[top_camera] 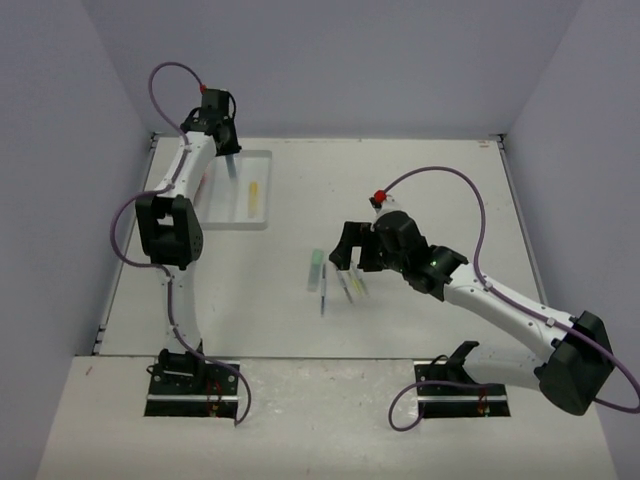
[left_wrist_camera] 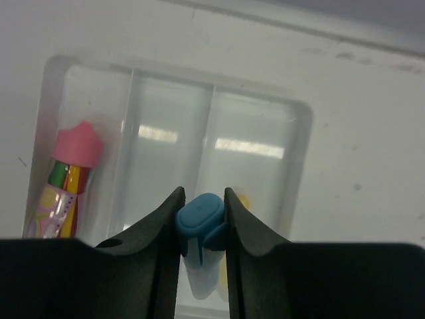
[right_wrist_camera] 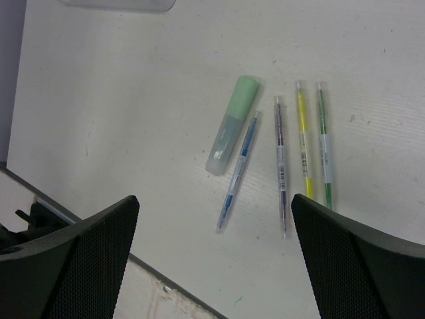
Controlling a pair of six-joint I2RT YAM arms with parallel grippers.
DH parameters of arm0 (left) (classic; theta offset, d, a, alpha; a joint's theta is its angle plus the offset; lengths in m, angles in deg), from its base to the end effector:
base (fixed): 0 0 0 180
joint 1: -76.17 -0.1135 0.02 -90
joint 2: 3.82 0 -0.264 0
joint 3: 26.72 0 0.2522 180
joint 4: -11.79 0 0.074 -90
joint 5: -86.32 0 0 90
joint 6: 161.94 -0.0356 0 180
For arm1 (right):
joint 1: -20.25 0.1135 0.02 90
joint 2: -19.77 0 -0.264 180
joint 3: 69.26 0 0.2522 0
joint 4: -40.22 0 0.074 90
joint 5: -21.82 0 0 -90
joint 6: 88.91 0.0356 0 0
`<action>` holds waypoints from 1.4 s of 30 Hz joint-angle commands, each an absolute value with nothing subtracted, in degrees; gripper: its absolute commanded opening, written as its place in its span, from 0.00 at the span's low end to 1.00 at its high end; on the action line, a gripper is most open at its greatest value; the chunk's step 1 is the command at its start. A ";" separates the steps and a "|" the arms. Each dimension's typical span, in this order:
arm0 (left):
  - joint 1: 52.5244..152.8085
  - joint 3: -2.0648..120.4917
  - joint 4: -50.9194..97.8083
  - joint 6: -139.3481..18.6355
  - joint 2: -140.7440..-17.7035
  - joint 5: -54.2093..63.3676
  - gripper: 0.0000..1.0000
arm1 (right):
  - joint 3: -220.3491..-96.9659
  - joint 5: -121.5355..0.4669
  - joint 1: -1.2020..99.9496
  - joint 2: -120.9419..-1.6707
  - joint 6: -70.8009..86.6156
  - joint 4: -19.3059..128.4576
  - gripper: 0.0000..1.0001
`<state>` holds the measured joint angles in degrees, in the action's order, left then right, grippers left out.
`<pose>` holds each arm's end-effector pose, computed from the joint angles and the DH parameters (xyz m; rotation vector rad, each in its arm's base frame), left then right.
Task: Sort the stationery into containers
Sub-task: Place the pen in the storage box, then pick up the pen from the center of the board.
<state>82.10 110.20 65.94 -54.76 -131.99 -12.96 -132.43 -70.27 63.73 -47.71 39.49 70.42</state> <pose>0.5069 -0.0469 0.2817 -0.3080 2.3297 -0.0062 0.1900 0.1784 0.2763 -0.0791 2.2775 0.7540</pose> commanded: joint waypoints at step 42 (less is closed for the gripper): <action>88.38 52.14 51.71 -54.00 -71.91 5.55 1.00 | -164.34 -85.77 72.13 -92.43 56.40 89.07 0.49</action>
<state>88.20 55.40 52.77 -52.68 -73.29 4.21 -160.79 -82.70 71.24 -90.58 54.03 86.81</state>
